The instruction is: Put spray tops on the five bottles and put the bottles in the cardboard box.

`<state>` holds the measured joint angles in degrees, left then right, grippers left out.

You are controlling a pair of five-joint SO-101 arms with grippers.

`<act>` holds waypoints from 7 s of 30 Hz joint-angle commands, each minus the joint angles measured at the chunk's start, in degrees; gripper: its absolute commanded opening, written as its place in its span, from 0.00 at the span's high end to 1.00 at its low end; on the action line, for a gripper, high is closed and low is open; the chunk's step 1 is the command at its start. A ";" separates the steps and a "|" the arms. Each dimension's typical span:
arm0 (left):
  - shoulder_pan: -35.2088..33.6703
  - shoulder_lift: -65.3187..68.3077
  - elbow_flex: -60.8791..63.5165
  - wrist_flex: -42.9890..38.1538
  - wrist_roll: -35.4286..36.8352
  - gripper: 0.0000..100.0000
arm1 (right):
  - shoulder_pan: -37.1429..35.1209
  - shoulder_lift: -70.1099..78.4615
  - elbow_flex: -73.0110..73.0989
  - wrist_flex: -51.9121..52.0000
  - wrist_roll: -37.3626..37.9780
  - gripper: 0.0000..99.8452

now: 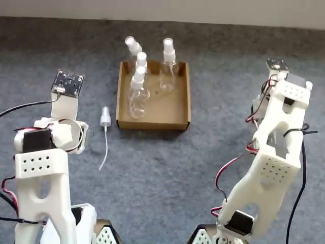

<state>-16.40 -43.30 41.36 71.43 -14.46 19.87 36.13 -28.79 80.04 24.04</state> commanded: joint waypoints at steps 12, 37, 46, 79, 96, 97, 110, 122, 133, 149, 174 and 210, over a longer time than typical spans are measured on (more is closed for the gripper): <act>0.84 -1.54 -0.22 -0.62 0.53 0.78 | -1.54 1.36 -7.52 4.26 2.20 0.70; 0.84 -1.54 -0.22 -0.70 0.53 0.78 | -1.10 1.54 -7.60 4.26 2.20 0.94; 0.84 -1.36 -0.40 -4.66 2.55 0.78 | -0.75 -4.18 -16.57 13.85 2.11 1.00; 9.10 56.75 -37.23 -11.16 10.81 0.79 | -14.11 -78.55 58.59 -9.80 -4.22 1.00; 9.71 70.73 -44.26 -10.90 10.55 0.98 | -16.57 -89.63 62.29 -12.09 -4.66 1.00; 9.63 70.73 -44.09 -10.37 10.55 0.99 | -17.80 -90.33 63.78 -12.53 -4.75 1.00; -1.45 55.34 -51.56 6.77 10.37 1.00 | -33.98 -104.92 87.25 -31.96 -11.96 1.00; 5.23 11.91 -51.65 14.77 12.66 0.99 | -47.96 -105.27 90.68 -40.31 -19.78 1.00; 34.77 1.63 -43.74 -8.62 19.87 1.00 | -50.51 -119.08 102.73 -47.43 -20.48 1.00; 54.02 1.63 -28.97 -33.41 19.78 0.99 | -50.24 -139.30 117.05 -47.16 -20.40 1.00; 49.80 1.80 -18.59 -49.49 15.21 0.99 | -50.42 -139.30 117.32 -47.16 -20.40 1.00; 54.99 1.27 -18.07 -51.78 15.21 0.99 | -50.15 -139.30 117.49 -47.16 -20.48 1.00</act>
<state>39.34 -40.84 25.71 21.05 0.84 -30.33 -102.51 89.10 33.89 4.26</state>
